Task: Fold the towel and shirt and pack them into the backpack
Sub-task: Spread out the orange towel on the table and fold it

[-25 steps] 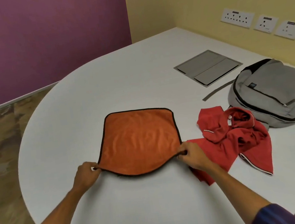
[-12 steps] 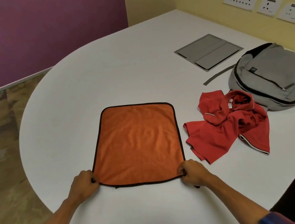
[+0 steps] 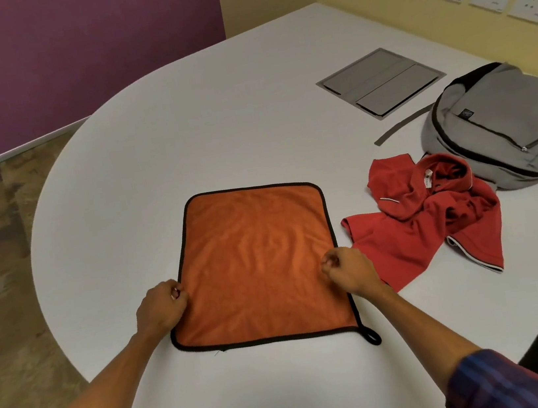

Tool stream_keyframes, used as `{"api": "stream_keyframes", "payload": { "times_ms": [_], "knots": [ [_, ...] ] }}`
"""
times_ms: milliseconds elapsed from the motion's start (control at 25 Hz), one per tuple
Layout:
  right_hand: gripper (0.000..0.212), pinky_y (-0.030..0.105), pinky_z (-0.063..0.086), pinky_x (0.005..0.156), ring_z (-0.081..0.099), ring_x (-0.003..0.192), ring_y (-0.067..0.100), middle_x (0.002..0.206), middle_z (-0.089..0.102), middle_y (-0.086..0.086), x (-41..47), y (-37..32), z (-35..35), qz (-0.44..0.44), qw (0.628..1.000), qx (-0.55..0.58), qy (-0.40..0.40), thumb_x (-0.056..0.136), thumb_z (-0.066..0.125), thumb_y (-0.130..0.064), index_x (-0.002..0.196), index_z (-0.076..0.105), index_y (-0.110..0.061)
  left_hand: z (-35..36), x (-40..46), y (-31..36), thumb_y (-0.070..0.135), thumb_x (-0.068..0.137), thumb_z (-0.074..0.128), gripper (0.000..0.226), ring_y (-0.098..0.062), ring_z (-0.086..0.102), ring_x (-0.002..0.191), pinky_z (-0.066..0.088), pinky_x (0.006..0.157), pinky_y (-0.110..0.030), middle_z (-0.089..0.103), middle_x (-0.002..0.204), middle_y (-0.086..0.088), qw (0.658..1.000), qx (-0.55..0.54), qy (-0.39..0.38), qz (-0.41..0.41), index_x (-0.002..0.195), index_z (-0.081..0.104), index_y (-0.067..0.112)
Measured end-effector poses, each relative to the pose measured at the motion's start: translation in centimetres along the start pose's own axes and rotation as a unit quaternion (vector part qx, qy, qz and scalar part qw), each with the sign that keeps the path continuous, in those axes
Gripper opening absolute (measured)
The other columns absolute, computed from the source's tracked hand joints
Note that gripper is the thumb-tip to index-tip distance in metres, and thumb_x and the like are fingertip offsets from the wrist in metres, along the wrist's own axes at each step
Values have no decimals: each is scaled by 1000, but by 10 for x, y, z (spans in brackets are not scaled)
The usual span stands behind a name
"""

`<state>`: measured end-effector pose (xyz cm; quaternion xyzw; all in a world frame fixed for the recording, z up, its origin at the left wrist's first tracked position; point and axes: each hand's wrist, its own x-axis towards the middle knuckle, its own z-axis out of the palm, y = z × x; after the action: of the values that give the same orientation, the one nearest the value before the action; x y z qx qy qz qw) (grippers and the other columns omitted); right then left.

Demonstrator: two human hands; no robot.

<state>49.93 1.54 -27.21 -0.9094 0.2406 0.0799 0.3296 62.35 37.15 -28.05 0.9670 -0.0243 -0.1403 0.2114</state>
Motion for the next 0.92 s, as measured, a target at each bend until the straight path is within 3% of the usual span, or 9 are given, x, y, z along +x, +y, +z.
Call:
{"api": "stream_keyframes", "payload": {
  "times_ms": [160,280,360,400,560,720,800,840,920],
  "knots": [
    [38,34,54,72,67,82,24,91,70,5,27,-9,-3,44,997,35,48,85,60,-24,119,65,-8,1,34,15,24,87,59,32,-29,61,89,47,80,-38,64,95,-7,998,-48,7,-38,113,63,6],
    [30,30,49,68,67,84,28,93,70,10,42,-11,-5,75,993,45,74,85,60,-18,111,67,-4,1,54,25,27,89,59,29,-32,61,93,48,83,-41,65,98,-13,996,-63,12,-54,106,64,5],
    [26,32,44,69,65,92,33,97,69,14,50,-8,-4,98,990,42,90,85,59,-17,104,66,0,2,66,31,24,90,57,17,-30,58,84,44,73,-36,62,90,-16,996,-69,0,-55,77,56,14],
    [25,34,44,70,64,94,35,96,69,16,54,-6,-3,110,988,46,96,85,58,-16,101,65,2,4,73,33,21,91,55,23,-30,56,79,41,68,-35,60,84,-15,996,-68,-3,-56,69,48,16],
    [12,33,40,66,63,88,37,82,66,14,66,-4,1,147,982,62,101,85,57,-13,84,63,-3,15,95,38,18,90,55,19,-28,55,73,43,64,-34,59,82,-17,994,-77,4,-75,82,55,0],
    [29,34,46,83,61,103,32,104,67,13,72,-7,7,176,974,99,101,87,66,-19,111,65,-3,24,104,39,14,86,59,20,-26,51,60,44,56,-33,51,69,-12,984,-107,13,-144,73,49,3],
    [12,32,47,67,61,79,28,76,63,8,75,-6,10,191,968,123,106,86,66,-17,76,63,-10,26,105,38,12,85,58,27,-23,48,53,41,52,-29,48,61,-10,980,-124,13,-154,62,46,6],
    [26,32,43,60,56,67,24,63,56,4,78,-3,11,204,963,140,107,85,65,-16,62,54,-13,27,106,37,11,84,58,26,-22,46,52,39,52,-28,47,59,-9,978,-138,15,-154,60,46,7],
    [39,31,39,57,48,58,20,54,48,0,81,-2,9,217,954,175,113,86,64,-15,53,44,-17,22,109,37,9,82,56,21,-23,46,55,40,54,-31,46,60,-8,972,-169,23,-161,63,47,8]
  ]
}}
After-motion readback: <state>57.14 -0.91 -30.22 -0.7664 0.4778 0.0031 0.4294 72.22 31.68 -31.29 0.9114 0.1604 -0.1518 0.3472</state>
